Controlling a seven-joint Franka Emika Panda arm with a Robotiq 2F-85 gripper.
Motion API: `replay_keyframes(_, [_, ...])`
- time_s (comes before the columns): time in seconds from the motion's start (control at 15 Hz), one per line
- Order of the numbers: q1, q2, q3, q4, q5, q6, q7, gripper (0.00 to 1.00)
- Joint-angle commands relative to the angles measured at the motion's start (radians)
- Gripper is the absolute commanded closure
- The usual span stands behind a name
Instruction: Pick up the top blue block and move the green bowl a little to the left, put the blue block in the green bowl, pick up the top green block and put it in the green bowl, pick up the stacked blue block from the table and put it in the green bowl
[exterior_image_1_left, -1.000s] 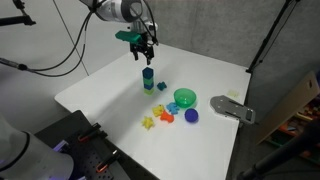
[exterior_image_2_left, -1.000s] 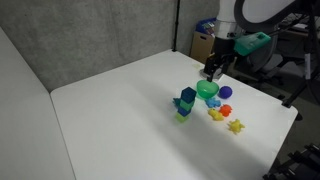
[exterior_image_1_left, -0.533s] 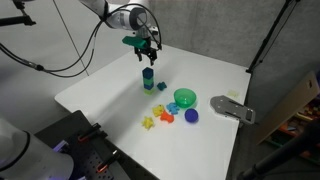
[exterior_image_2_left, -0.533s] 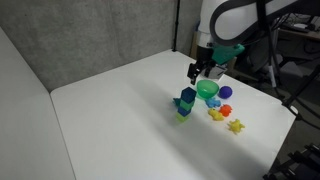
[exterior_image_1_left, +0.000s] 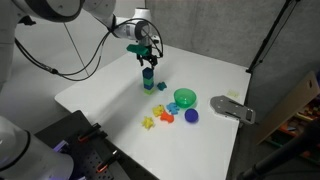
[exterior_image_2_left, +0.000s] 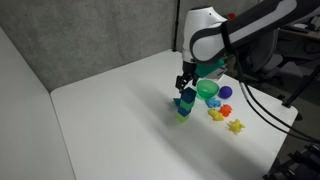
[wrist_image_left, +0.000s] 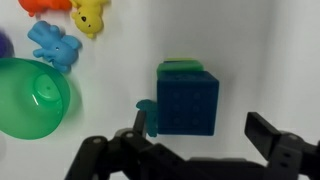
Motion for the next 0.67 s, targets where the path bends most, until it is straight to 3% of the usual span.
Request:
replay_keyframes(0.0, [0.033,0.067,-0.034,0.091,-0.014,-0.02,0.039,0.0])
replay_keyframes(0.6, [0.036,0.093,-0.039,0.117,0.011,-0.069,0.039,0.0])
